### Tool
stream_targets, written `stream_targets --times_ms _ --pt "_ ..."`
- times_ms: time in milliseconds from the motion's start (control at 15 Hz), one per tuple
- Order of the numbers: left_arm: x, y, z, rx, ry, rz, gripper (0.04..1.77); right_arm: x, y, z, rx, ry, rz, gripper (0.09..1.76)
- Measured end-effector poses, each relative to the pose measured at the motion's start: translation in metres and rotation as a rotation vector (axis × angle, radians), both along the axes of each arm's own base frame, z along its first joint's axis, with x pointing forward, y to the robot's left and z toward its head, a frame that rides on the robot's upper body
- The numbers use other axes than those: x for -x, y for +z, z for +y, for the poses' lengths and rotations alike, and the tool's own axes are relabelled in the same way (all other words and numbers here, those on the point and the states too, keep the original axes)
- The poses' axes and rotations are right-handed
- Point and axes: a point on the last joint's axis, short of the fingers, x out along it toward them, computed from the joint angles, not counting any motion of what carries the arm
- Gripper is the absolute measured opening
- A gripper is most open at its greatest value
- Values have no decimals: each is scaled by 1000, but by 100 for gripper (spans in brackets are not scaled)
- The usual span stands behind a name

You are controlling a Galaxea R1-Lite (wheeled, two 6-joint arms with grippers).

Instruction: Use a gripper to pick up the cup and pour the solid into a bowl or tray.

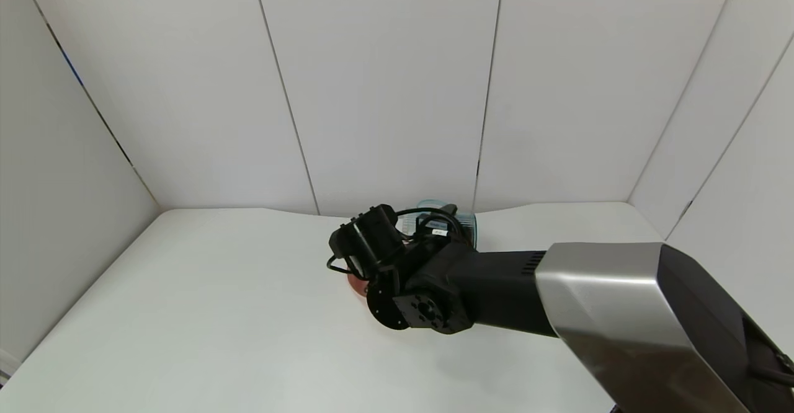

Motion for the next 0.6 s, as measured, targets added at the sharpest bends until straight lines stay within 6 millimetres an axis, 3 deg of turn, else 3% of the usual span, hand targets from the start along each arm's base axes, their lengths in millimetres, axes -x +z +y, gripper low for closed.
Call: stream_targets --times_ms 600 --pt "0 0 0 0 0 0 172 -1 4 3 42 19 3 134"
